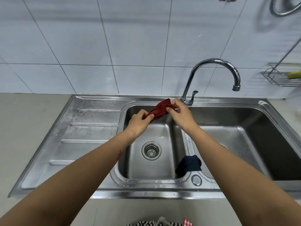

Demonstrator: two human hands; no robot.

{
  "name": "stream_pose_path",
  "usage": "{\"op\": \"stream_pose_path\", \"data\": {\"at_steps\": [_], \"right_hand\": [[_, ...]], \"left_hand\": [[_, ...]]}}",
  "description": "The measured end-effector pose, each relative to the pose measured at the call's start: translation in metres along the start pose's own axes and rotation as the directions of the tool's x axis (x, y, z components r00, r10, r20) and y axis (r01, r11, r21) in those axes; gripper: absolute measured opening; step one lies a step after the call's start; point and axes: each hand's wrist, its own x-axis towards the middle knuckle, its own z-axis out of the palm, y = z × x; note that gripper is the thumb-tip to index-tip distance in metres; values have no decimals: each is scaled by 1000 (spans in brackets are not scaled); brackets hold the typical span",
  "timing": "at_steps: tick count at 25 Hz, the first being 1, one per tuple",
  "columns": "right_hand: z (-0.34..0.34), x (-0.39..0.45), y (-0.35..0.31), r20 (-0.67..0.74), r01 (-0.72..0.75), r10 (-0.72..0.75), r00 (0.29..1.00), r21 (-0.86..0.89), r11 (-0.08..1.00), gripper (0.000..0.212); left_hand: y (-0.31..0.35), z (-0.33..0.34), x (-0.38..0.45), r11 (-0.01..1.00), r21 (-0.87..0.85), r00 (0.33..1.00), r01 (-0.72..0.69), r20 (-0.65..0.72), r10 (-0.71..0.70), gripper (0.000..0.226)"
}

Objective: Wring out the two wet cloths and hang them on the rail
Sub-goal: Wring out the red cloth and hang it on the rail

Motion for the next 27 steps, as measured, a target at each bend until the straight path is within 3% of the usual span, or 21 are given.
{"op": "stream_pose_path", "data": {"at_steps": [2, 4, 6, 8, 11, 14, 20, 23, 27], "right_hand": [[2, 1, 0, -43, 15, -22, 999, -148, 989, 13], [4, 2, -5, -42, 63, -75, 996, -229, 971, 10], [5, 2, -10, 16, 150, -149, 989, -112, 982, 10], [5, 0, -18, 67, 160, -161, 985, 16, 987, 16], [6, 3, -21, 100, 176, -178, 979, 29, 984, 19], [3, 7, -19, 117, 183, -189, 975, 60, 981, 24], [-7, 9, -13, 64, 64, -57, 996, -123, 990, 8], [-8, 3, -6, 120, 109, -81, 990, -250, 962, 27], [-8, -3, 5, 240, 193, -108, 965, -368, 910, 26]], "left_hand": [[-2, -2, 1, 987, 161, 998, -32, -55, 42, 18], [-1, -5, 2, 973, 228, 999, -32, -18, 37, 21], [4, -9, 1, 982, 183, 995, -37, 98, 19, 35], [11, -9, -1, 997, 30, 987, -75, 142, 70, 40], [25, -9, -3, 967, -177, 978, -186, 66, 200, 23], [32, -8, 0, 934, -291, 976, -208, 0, 218, 6], [34, -16, 18, 918, -339, 974, -205, -164, 156, 18], [34, -20, 22, 920, -337, 956, -203, -270, 112, 22], [37, -36, 29, 905, -356, 919, -234, -385, 87, 19]]}}
